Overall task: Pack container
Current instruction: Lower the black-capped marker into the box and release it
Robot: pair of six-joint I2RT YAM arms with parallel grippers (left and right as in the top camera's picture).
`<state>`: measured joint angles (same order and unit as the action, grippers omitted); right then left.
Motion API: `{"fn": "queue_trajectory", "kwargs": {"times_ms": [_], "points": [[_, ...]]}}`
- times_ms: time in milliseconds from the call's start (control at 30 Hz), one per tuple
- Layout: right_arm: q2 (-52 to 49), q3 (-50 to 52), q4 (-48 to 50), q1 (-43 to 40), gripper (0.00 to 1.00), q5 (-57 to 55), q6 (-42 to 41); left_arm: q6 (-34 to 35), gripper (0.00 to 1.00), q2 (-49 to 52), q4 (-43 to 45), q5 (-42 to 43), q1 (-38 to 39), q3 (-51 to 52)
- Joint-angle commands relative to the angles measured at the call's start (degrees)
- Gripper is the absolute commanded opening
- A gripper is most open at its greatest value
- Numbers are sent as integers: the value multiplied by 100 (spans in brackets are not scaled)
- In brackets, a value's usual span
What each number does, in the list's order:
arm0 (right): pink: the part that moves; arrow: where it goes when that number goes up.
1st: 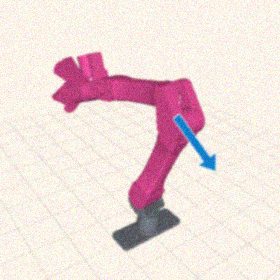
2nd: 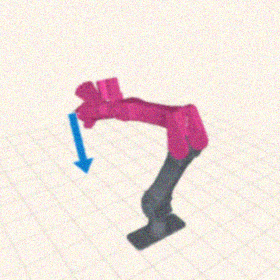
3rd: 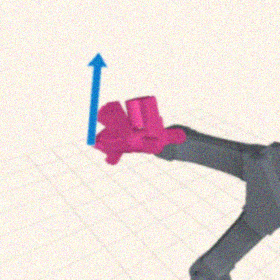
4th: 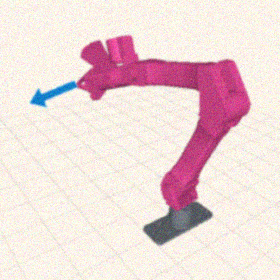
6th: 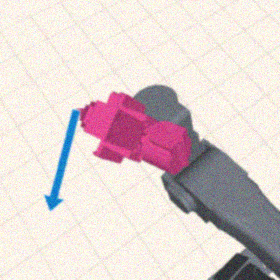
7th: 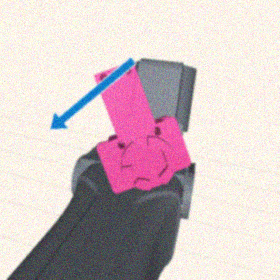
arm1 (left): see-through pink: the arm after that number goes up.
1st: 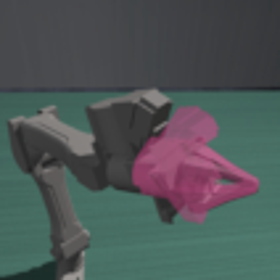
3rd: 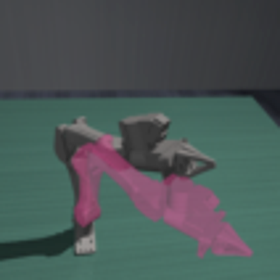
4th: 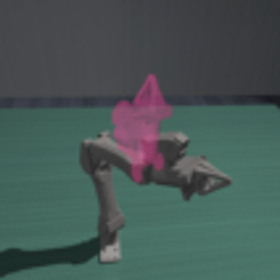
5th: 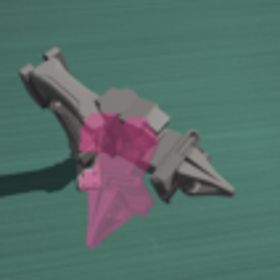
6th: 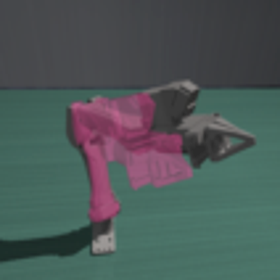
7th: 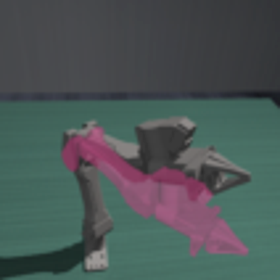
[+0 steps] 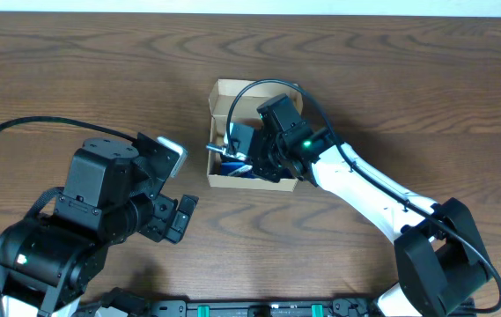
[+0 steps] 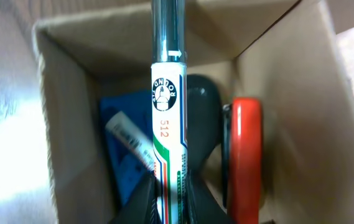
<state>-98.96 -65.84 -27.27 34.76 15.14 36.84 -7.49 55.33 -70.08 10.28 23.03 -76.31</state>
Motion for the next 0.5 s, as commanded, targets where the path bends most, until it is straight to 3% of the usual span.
{"fn": "queue_trajectory", "kwargs": {"times_ms": [0, 467], "points": [[-33, 9, -155, 37, 1, -81, 459, 22, 95, -22, 0, -26, -20, -35], [-33, 9, -365, -157, 1, -160, 881, 22, 95, -22, 0, -26, -20, -35]]}}
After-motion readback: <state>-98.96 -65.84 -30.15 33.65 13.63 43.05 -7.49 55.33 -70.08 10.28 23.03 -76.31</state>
